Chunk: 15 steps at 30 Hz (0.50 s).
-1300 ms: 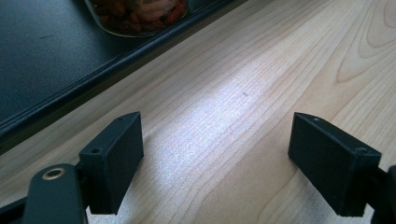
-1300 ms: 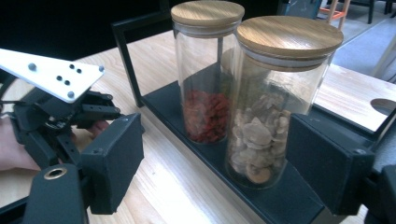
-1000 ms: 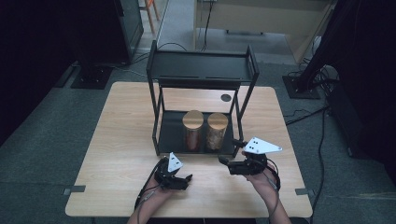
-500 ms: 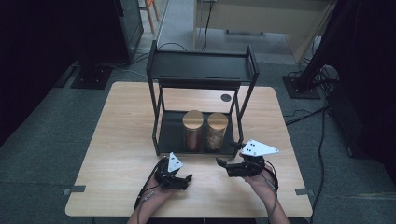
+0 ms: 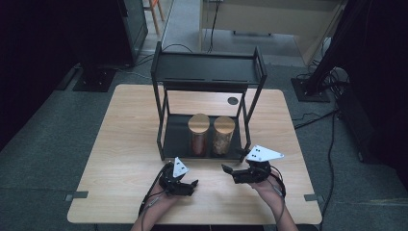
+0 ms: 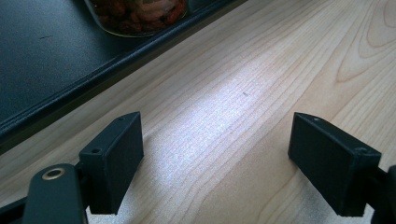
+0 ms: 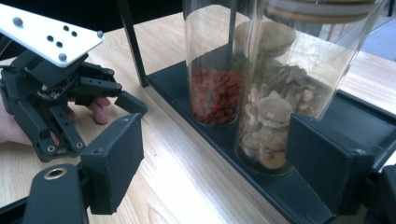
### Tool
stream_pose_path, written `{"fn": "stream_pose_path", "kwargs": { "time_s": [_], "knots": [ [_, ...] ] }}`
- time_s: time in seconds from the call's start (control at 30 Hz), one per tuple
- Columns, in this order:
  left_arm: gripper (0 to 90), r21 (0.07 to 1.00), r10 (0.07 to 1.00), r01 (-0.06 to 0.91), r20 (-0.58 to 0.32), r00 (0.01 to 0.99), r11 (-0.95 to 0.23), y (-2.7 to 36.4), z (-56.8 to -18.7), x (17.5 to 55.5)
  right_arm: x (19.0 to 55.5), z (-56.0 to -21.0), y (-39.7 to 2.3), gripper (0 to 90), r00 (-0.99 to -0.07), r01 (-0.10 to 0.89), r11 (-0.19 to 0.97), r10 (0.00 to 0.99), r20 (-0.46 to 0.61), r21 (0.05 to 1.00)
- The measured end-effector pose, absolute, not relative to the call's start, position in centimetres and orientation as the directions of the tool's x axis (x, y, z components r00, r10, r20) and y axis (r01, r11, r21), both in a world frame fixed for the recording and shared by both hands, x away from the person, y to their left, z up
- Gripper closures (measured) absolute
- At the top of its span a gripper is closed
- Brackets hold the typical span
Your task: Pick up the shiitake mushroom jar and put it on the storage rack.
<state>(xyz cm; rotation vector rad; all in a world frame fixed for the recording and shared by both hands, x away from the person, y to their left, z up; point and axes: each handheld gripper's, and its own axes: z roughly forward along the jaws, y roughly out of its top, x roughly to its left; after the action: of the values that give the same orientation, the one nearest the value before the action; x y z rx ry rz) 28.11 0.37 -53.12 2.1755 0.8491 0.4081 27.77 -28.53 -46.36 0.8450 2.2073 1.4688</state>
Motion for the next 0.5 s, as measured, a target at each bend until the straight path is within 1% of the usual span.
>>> {"fn": "stream_pose_path", "kwargs": {
  "time_s": [0.5],
  "knots": [
    [18.3,0.745,0.684,0.445,0.022,0.729,-0.497,0.38,-53.12,28.1,27.88,-47.22,-28.43,17.8,-0.771,0.296,0.312,0.636,0.033,0.903]
  ]
}}
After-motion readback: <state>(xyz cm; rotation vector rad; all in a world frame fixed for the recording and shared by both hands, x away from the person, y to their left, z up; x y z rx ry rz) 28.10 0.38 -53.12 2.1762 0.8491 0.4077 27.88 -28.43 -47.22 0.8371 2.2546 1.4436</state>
